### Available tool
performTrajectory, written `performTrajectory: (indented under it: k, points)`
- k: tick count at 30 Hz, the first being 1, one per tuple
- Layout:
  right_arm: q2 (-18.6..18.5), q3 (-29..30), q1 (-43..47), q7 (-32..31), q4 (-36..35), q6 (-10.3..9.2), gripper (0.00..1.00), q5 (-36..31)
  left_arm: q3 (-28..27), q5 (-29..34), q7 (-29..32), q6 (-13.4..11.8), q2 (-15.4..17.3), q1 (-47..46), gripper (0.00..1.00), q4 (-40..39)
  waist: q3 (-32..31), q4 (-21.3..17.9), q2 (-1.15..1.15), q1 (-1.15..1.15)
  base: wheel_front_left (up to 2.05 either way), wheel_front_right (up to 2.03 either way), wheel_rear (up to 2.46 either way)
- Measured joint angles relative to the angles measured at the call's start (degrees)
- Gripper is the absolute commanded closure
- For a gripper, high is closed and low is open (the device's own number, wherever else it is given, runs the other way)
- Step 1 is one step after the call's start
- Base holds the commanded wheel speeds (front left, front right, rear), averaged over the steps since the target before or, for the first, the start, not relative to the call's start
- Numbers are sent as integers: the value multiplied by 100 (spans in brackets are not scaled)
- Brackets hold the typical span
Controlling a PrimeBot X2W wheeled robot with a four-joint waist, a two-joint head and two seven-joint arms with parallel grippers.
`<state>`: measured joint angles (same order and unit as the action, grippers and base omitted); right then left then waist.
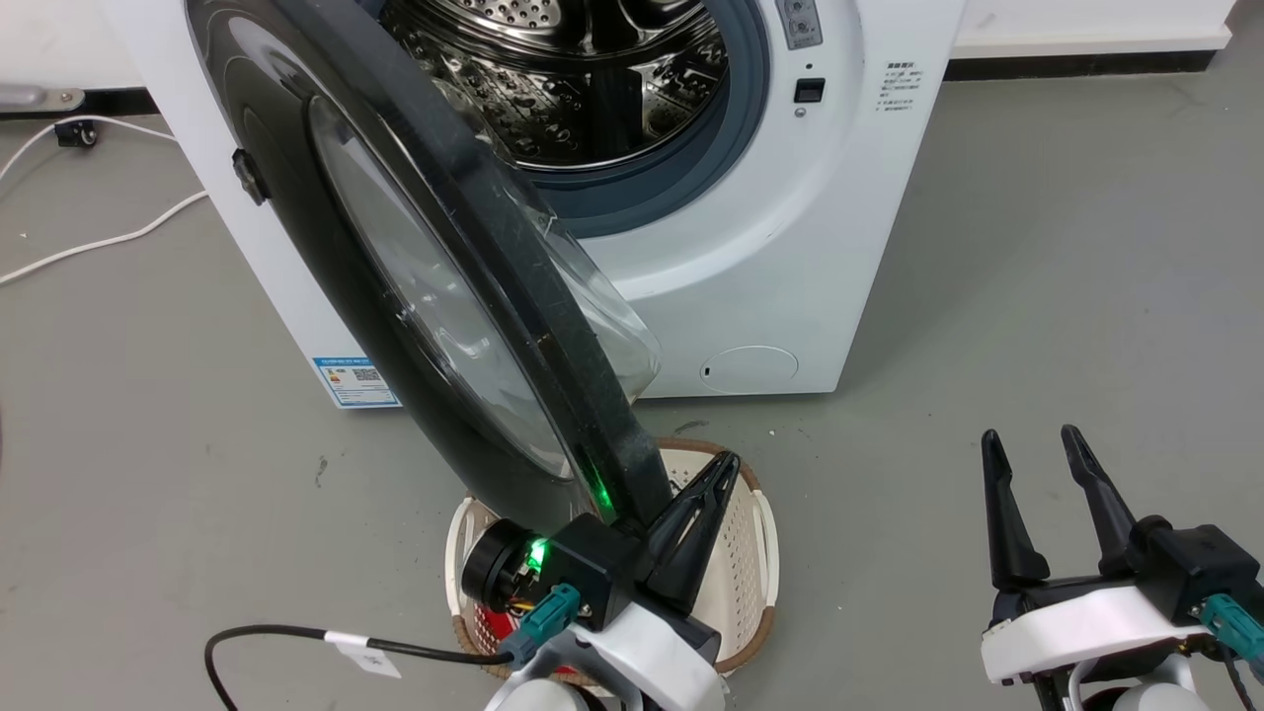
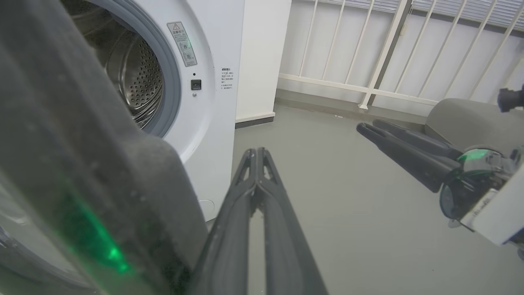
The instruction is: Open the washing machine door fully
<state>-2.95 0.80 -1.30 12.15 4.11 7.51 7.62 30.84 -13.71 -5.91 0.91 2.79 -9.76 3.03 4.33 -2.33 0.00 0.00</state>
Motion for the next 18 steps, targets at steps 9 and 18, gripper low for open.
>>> performTrajectory:
  k: [9, 18]
  points:
    - [0, -54, -10, -1, 68, 0, 0, 53, 36, -110, -145, -240, -30, 16, 100, 187, -43, 0, 0, 0, 0, 0, 0]
    - [0, -43, 20, -2, 79, 0, 0, 91, -82, -163, -234, -573, 57, 584, 100, -111, -76, 152, 0, 0, 0, 0, 0]
